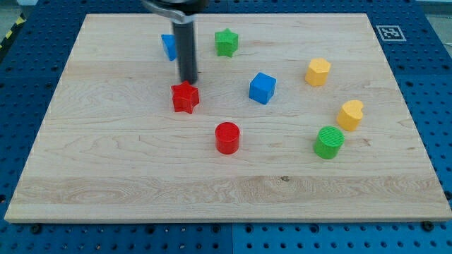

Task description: Place the blue blocks and yellow heart in a diagonal line

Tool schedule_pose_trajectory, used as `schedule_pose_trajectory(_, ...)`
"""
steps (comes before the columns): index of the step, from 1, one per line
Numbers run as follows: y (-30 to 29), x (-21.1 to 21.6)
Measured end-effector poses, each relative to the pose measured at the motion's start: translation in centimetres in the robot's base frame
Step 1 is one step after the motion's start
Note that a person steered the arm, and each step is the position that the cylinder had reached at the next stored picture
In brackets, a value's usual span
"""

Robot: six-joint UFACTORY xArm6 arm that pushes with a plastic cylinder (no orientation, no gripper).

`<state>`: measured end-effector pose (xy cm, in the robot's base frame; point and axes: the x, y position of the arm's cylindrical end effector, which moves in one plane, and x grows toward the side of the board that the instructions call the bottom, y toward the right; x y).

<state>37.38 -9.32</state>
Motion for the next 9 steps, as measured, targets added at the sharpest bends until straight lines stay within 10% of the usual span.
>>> schedule_pose_trajectory(3,-12.0,-8.9)
schedule_pose_trajectory(9,-6.1,-11.6)
